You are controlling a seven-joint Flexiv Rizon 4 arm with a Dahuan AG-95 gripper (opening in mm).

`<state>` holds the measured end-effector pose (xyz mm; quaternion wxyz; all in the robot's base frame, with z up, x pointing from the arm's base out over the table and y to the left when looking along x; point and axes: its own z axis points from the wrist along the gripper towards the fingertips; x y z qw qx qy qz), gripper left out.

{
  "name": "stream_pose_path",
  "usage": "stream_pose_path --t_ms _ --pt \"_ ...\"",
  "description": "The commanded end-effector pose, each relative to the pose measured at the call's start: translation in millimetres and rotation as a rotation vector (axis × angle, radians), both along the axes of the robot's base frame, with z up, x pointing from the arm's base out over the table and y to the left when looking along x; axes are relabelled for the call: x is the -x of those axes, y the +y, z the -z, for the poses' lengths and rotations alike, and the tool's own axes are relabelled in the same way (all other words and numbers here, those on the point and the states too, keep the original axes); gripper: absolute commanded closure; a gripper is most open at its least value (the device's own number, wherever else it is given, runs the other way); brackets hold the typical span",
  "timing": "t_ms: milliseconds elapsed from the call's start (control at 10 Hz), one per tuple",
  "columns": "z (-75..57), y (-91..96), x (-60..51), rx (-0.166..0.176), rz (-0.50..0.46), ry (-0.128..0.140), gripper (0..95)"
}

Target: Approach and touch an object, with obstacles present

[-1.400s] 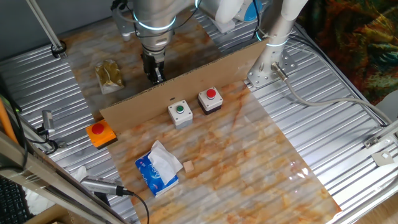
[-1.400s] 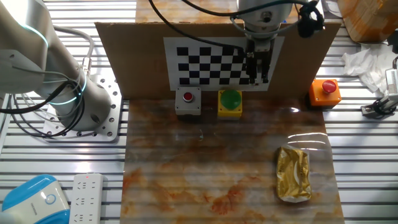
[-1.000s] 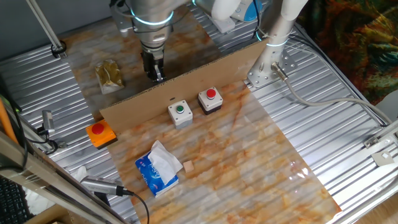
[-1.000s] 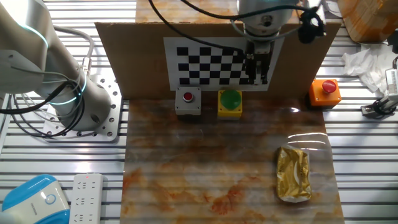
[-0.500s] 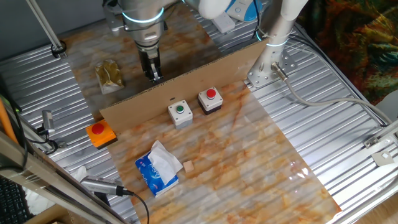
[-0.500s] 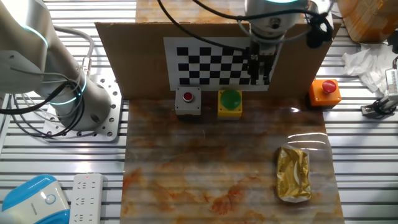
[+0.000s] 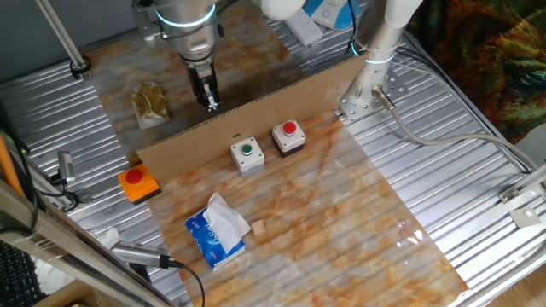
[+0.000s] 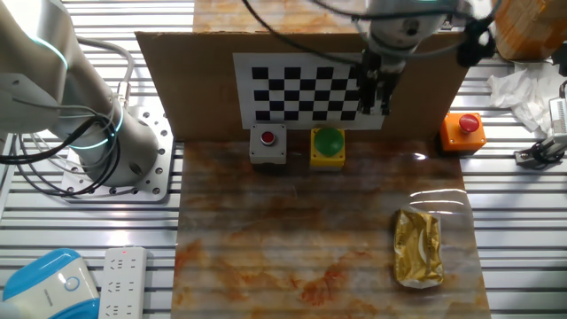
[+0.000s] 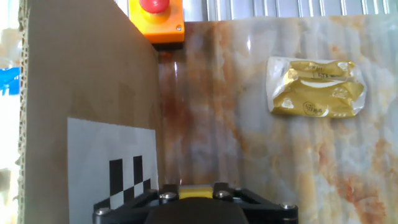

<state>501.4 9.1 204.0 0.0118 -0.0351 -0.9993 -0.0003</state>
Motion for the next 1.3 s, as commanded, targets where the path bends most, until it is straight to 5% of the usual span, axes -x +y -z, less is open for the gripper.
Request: stream_pose_path --t_ms 100,1300 --pt "-6.5 0.5 1.8 -0.003 -0.009 -0.002 95.0" --pt "-21.4 4.3 -5.0 0.035 -0.007 0.005 95.0"
